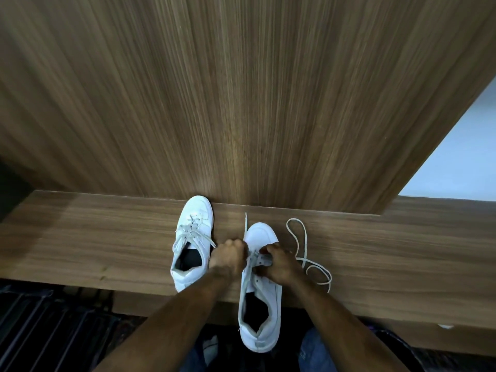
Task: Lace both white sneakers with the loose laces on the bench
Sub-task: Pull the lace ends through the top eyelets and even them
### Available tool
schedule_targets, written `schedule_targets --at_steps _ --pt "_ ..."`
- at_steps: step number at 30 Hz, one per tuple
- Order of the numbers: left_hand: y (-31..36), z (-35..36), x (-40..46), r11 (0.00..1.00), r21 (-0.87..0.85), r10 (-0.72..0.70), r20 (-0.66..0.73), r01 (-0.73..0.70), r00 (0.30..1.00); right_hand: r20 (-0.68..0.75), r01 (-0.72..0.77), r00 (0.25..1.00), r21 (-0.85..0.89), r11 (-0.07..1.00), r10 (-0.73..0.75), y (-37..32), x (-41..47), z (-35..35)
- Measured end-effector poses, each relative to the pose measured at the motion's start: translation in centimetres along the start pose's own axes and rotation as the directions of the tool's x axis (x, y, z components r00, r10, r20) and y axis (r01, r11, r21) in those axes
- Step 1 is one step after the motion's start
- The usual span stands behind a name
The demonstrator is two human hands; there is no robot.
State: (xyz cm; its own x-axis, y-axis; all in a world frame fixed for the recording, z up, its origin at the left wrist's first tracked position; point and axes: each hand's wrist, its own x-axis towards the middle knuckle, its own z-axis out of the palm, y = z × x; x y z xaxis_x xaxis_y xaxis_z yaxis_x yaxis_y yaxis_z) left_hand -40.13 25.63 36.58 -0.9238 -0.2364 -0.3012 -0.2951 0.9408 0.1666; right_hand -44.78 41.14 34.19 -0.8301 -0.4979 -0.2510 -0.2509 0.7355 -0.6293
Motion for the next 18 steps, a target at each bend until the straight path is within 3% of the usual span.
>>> schedule_targets --at_steps 2,4,5,7,9,11,15,17,18 --pt "0.3 -0.8 -0.2 1.000 -0.023 -0.018 -0.017 0.018 1.000 0.006 -0.005 1.000 0.007 1.000 0.005 0.1 0.1 0.1" --pt "0.4 -1.4 0.1 0.955 -0.292 -0.066 -0.033 0.054 0.997 0.006 -0.007 1.000 0.016 1.000 0.007 0.1 0.0 0.0" --pt "0.1 -1.6 0.4 0.870 -0.486 -0.110 -0.016 0.088 0.994 0.011 -0.010 1.000 0.021 1.000 0.010 0.0 0.1 0.0" --pt "-0.3 -2.5 0.9 0.562 -0.812 -0.188 0.056 0.155 0.980 0.018 -0.018 1.000 0.037 0.999 0.017 0.0 0.1 -0.1" --pt "-0.1 -4.9 1.0 0.246 -0.959 -0.245 0.078 0.140 0.966 0.018 -0.023 1.000 0.023 0.999 0.023 0.1 0.2 -0.1" --pt "0.2 -8.5 1.2 0.046 -0.997 -0.276 0.045 0.060 0.960 0.026 -0.020 0.999 -0.009 1.000 0.020 0.2 0.3 0.0" --pt "-0.7 -15.3 2.2 -0.257 -0.956 -0.302 -0.058 -0.140 0.952 0.050 -0.022 0.999 -0.003 1.000 0.022 0.3 0.3 0.0" --pt "-1.0 -16.6 2.5 -0.286 -0.942 -0.335 -0.074 -0.177 0.939 0.039 -0.024 0.999 0.015 1.000 0.023 0.4 0.3 0.2" --pt "-1.0 -16.4 2.7 -0.244 -0.954 -0.351 -0.079 -0.173 0.933 0.037 -0.027 0.999 0.019 0.999 0.026 0.4 0.3 0.2"
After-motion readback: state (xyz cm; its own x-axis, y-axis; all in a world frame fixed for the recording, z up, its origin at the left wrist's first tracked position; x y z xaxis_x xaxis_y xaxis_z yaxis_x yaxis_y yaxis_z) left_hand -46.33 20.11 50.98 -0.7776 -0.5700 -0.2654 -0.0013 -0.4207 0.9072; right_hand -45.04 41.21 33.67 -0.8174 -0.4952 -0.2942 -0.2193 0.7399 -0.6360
